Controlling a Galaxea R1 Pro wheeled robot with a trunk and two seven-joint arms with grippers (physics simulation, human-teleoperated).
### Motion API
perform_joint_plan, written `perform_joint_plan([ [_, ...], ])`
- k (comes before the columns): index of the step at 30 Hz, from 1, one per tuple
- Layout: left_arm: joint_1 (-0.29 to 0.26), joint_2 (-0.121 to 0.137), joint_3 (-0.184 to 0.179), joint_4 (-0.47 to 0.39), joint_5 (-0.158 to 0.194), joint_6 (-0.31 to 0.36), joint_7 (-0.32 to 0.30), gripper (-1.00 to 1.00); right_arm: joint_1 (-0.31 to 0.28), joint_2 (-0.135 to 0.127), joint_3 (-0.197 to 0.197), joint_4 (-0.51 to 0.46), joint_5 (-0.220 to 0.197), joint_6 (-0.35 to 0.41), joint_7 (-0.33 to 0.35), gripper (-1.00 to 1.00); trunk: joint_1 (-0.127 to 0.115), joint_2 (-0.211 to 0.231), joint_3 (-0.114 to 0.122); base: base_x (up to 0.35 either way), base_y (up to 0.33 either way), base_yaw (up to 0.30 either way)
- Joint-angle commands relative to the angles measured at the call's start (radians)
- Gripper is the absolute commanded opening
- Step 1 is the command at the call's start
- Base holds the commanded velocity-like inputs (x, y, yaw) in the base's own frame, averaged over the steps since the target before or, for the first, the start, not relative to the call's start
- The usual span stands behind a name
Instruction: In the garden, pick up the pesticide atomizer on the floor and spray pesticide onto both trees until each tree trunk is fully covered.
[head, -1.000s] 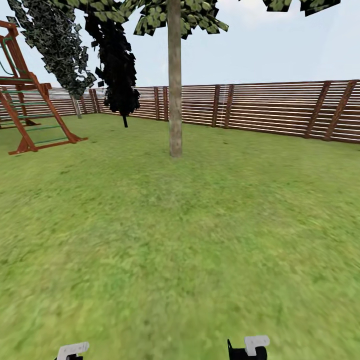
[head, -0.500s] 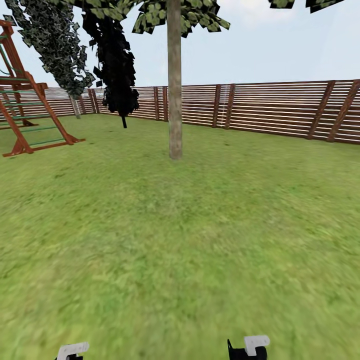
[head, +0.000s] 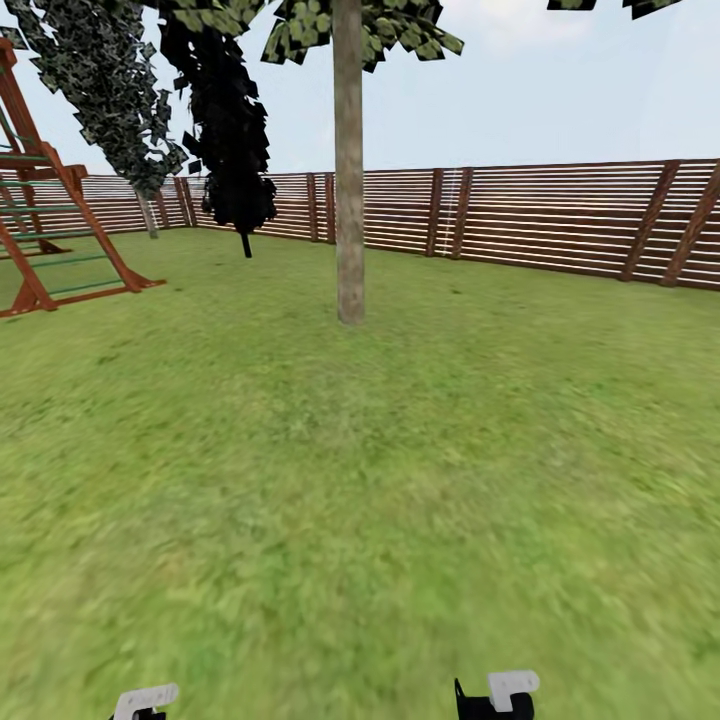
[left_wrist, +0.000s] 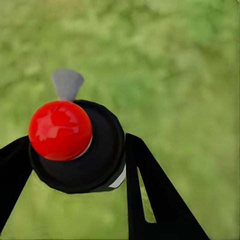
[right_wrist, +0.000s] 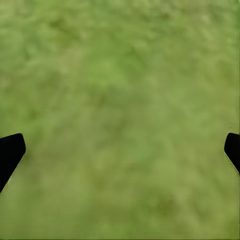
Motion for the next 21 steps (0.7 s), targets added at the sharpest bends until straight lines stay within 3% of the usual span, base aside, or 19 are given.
perform_joint_plan([
  [1, -0.001, 0.0, 0.009, 0.001, -0.009, -0.003, -0.004, -1.0, -0.001, 0.0, -0.004, 0.001, 0.011, -0.002, -0.008, 1.0, 0.0, 0.0, -0.001, 0.341, 0.0, 0.0],
  [21, -0.001, 0.0, 0.009, 0.001, -0.009, -0.003, -0.004, -1.0, -0.001, -0.001, -0.004, 0.001, 0.011, -0.002, -0.008, 1.0, 0.0, 0.0, -0.001, 0.341, 0.0, 0.0],
])
